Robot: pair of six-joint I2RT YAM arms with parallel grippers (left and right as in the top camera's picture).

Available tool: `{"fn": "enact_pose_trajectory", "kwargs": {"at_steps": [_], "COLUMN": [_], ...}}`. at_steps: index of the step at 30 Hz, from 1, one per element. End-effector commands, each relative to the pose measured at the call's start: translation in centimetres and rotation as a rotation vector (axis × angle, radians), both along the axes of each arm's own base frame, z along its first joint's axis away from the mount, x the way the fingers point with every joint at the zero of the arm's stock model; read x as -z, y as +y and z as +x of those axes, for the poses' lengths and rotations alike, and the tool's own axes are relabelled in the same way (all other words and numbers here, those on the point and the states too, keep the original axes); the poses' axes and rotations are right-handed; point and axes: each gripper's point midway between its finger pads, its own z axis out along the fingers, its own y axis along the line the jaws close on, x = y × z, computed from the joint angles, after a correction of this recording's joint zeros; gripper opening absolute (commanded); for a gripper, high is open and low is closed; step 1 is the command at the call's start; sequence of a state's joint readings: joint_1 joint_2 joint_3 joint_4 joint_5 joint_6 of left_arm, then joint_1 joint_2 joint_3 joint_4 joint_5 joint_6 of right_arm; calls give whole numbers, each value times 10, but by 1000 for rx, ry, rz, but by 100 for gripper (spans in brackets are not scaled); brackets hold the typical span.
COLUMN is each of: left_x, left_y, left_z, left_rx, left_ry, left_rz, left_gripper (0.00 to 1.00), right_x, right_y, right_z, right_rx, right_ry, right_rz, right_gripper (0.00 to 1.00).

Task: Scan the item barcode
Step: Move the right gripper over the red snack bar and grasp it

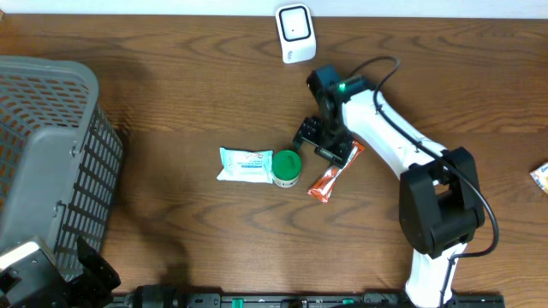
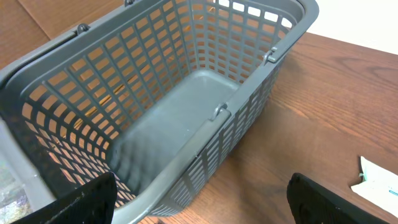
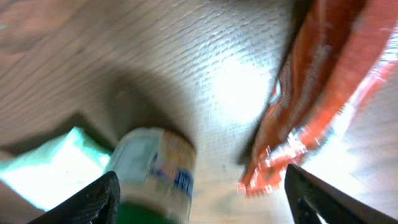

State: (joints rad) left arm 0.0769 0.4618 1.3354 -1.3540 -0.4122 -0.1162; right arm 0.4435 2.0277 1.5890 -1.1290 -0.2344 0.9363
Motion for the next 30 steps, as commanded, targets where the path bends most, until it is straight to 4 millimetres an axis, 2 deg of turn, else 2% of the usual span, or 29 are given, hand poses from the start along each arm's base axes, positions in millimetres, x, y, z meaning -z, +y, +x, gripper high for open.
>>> {"fn": "enact_pose_trajectory", "kwargs": {"at_steps": [1,7,12,17,21,24,26,30], "left_x": [-1,-1,-1,-1,-1,-1,-1,-1], "left_y": [-2,-2,-2,-2,-2,-2,-2,-2], "left_z": [-1,-1,-1,-1,-1,-1,-1,-1], "left_rx": [6,7,7,7,7,7,7,7], "left_ry": [-13,-13,-13,-13,-13,-13,-13,-13], "left_rz": [-7,-7,-7,-7,-7,-7,-7,-7], "left_gripper": [88,88,88,88,88,88,88,88], "right_x": [-20,-7,4,13,28,52,62,72], "right_y": [-9,-27,-31,-30,-32,-35,-33,-27], "right_z": [4,-5,-13,-13,-16,-22,-27,-34], "right_rx": [-73,-75,-18,-10,-4,-11,-13,-16], "right_ry": [-69,-43,1,-3,29,94,132,178], "right_rz": [-71,-182,-206,-211,-253,-281,-278,-259], "right_gripper": [81,75,70,66,66,65,63,49]}}
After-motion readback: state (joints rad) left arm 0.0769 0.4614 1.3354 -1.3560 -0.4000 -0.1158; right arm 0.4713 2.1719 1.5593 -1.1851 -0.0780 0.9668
